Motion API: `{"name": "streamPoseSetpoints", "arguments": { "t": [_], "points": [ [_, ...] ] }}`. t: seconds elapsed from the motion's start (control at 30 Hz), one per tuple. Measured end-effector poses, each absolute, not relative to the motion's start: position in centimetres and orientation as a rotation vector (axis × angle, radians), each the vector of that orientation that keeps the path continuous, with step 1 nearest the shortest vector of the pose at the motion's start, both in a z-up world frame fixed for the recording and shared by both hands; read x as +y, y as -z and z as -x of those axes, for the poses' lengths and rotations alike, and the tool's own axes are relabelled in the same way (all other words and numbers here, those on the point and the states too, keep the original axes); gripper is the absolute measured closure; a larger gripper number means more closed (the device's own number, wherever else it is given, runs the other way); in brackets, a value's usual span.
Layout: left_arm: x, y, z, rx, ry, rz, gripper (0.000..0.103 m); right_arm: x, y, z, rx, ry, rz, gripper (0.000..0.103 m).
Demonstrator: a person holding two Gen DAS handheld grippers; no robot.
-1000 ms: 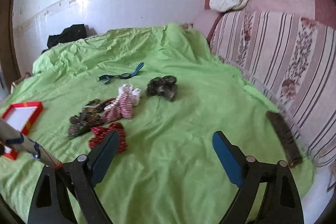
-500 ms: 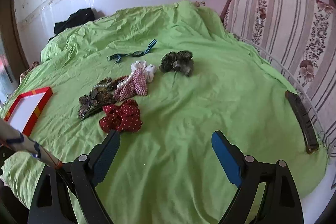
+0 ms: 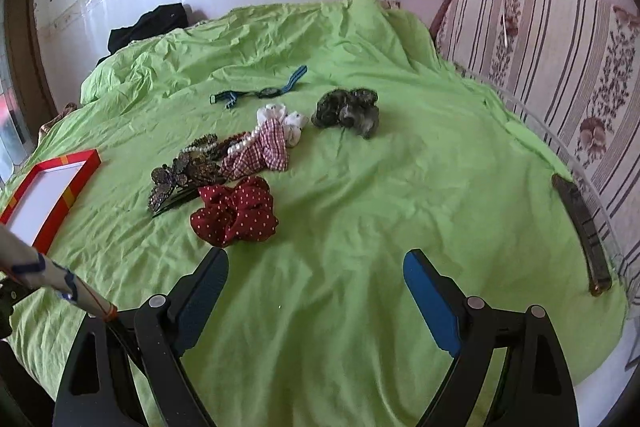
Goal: Organize jewelry
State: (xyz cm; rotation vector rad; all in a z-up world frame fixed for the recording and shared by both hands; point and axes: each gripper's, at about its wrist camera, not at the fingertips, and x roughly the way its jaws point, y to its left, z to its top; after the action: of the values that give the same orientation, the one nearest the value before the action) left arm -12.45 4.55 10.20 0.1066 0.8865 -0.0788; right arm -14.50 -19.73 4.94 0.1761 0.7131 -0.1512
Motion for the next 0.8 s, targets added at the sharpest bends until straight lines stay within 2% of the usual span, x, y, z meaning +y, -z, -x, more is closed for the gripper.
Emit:
{"name": "streamPoseSetpoints", "arguments": {
  "t": [0.7, 0.8],
  "points": [
    [4.2, -7.6, 10.7, 0.978, 0.117, -0.109, 0.012, -19.2, -3.9, 13.1, 0.775, 0.059, -0.199, 0.011],
    [4.0, -7.4, 10.4, 0.983, 0.134, -0.114, 0.015, -19.2, -3.9, 12.6, 0.775, 0.05, -0.191, 0.011]
  ]
}}
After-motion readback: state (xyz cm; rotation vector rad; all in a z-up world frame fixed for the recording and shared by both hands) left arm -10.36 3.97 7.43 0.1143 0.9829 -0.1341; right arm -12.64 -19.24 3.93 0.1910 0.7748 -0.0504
